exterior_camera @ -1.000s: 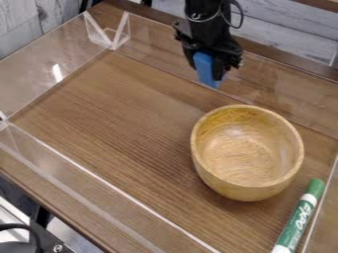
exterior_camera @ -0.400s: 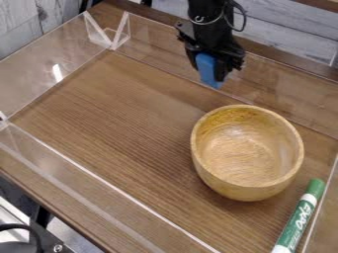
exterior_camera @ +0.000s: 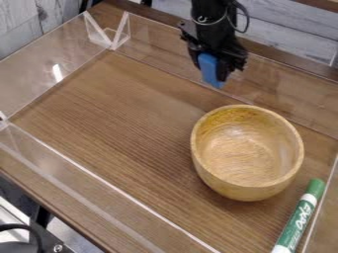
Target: Remove the blue block from inside the brown bowl and put it on the table
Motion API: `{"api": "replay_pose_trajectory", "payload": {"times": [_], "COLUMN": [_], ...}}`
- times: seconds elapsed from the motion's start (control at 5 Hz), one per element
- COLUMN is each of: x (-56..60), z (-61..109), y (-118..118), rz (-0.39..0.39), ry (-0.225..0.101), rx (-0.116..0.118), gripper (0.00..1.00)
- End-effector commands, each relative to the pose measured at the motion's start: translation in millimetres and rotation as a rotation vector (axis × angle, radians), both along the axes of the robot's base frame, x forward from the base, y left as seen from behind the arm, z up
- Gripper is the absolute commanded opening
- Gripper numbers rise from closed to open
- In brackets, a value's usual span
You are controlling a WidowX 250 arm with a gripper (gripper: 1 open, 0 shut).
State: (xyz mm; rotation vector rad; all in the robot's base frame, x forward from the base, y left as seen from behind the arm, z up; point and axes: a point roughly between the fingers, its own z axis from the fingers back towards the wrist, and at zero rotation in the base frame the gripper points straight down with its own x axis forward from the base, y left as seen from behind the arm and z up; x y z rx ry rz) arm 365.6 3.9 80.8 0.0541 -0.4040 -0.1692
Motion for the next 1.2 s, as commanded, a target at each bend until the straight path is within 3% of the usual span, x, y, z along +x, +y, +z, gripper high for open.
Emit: {"api": "replay_pose_trajectory", "payload": {"times": [0.0, 0.6, 1.0], "x": [12.0, 9.5, 2.6], "z": [21.2, 20.1, 13.1], "y": [-5, -16, 7], "rz": [-0.008, -0.045, -0.050], "ry": [-0.076, -0.091, -0.086], "rx": [0.009, 0.036, 0.055], "gripper": [0.00, 0.00, 0.00]}}
